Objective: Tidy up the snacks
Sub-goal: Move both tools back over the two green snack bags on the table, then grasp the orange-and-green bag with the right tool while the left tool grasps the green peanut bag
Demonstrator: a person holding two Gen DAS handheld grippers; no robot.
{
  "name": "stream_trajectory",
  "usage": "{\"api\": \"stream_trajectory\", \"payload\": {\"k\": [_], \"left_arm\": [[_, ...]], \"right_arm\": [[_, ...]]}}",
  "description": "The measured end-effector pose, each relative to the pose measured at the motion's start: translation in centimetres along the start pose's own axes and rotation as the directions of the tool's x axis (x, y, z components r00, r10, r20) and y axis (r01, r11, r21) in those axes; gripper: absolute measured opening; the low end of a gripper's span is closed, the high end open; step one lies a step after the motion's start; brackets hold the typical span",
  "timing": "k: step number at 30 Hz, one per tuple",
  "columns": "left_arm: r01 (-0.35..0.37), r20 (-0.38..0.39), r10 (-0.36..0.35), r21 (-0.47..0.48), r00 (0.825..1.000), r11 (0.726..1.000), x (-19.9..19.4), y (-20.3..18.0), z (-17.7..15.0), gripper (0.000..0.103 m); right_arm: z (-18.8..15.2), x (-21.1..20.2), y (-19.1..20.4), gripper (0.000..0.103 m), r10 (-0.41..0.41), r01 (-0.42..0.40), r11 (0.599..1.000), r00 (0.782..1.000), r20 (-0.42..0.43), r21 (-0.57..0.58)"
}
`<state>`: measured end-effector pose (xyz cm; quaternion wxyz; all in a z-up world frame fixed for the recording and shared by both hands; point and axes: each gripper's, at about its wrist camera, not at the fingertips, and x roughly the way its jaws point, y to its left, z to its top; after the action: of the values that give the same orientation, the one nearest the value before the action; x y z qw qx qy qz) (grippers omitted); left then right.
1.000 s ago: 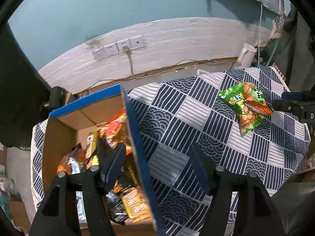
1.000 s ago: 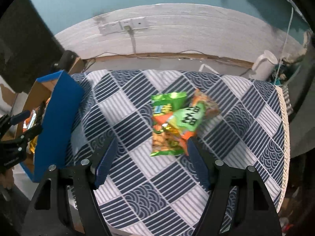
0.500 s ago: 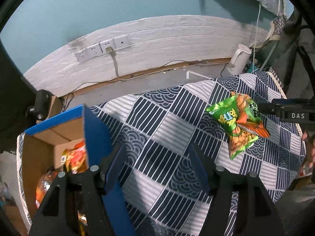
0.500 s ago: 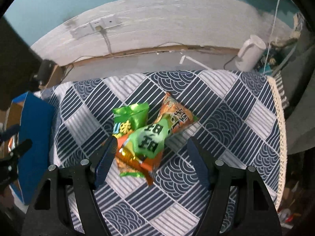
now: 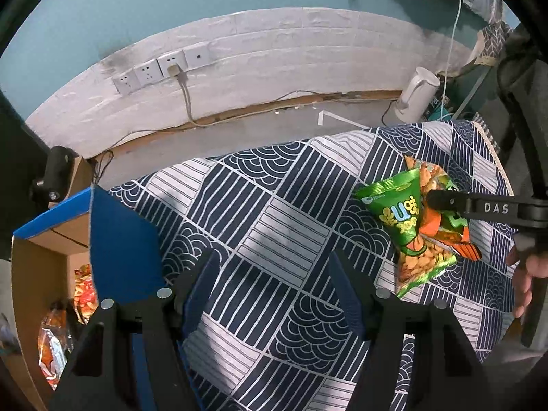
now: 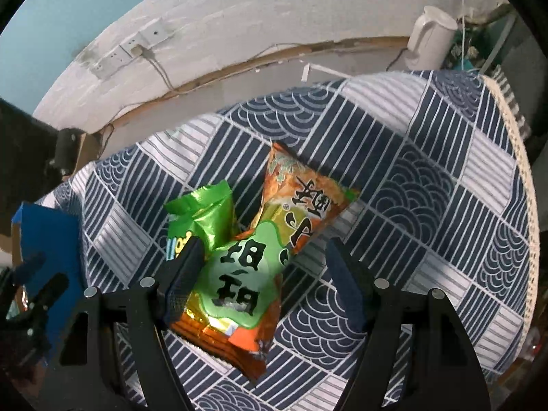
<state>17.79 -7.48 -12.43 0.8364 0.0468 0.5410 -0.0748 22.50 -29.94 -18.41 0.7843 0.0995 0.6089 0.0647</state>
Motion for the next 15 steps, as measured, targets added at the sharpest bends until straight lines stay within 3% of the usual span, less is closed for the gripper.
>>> {"api": "stream_trajectory", "payload": {"k": [9,15], "left_arm": [[0.016,-0.036,-0.015,0.031,0.999,0.999,1.1,-1.6,0.0,0.068],[0.023,-0.037,-0.021,0.055,0.999,0.998,0.9,-3.3,0.3,0.068]], "right_arm": [[-1.9,-1.0,-3.0,0.072,-0.115,0.113,0.990,0.993,-0.010,-0.086],[-2.6,-1.7,-5.7,0.072,-0.070,0.070,0.997,0.998,-0.001,-0.012]]}}
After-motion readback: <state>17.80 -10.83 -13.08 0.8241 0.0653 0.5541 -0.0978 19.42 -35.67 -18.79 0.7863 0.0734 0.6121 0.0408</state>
